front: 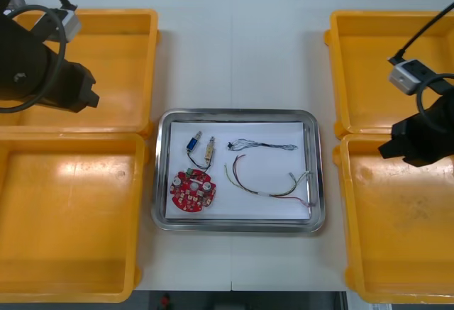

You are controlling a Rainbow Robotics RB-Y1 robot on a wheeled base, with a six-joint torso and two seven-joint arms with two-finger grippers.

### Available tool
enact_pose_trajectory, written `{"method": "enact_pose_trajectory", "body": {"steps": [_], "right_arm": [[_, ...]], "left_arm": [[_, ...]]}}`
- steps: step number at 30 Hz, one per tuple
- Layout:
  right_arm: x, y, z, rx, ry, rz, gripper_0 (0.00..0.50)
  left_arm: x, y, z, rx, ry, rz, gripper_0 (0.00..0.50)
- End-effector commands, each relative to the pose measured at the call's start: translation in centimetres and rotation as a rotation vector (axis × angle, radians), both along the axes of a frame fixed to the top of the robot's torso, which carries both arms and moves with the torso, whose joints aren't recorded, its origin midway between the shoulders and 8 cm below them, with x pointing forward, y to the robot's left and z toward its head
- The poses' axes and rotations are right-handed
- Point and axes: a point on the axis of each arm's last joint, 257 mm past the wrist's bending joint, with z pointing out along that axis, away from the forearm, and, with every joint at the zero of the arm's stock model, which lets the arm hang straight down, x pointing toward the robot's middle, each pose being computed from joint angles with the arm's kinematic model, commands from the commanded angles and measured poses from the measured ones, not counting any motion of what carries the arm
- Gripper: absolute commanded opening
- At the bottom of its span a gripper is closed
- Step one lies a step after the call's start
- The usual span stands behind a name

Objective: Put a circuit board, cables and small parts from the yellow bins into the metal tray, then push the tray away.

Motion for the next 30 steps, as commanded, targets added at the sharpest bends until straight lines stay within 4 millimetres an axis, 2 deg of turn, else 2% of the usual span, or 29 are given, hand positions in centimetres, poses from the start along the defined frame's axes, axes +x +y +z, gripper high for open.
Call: {"method": "enact_pose_trajectory", "body": {"steps": [1,3,4,7,8,17,23,30], "right_arm": [[-0.5,3.5,0.6,-0.093,-0.022,0.131,0.500],[-1.0,4.7,-0.2,-0.125,-0.004,0.184,0.500],[-1.0,4.7,-0.2,-0.125,-0.004,0.184,0.500],[-1.5,7.3,-1.2,-0.161,0.002,0.282,0.500],[-1.5,7.6,-1.4,-0.167,0.001,0.293,0.500],[-1.4,14.4,-3.3,-0.218,-0.105,0.486,0.500],[-1.7,18.5,-5.2,-0.246,-0.163,0.630,0.500],[-2.1,20.8,-7.9,-0.324,-0.182,0.822,0.500]], "left_arm": [[-1.1,4.2,0.4,0.022,-0.011,0.077,0.500],[-1.5,5.6,0.0,0.024,0.001,0.101,0.500],[-1.5,5.6,0.0,0.024,0.001,0.101,0.500],[-2.4,7.6,-1.1,0.024,0.026,0.139,0.500],[-2.5,7.9,-1.1,0.023,0.029,0.147,0.500],[-3.7,10.6,-3.1,0.038,0.069,0.201,0.500],[-4.3,11.4,-3.9,0.050,0.084,0.212,0.500],[-5.3,11.6,-4.7,0.036,0.106,0.205,0.500]]}}
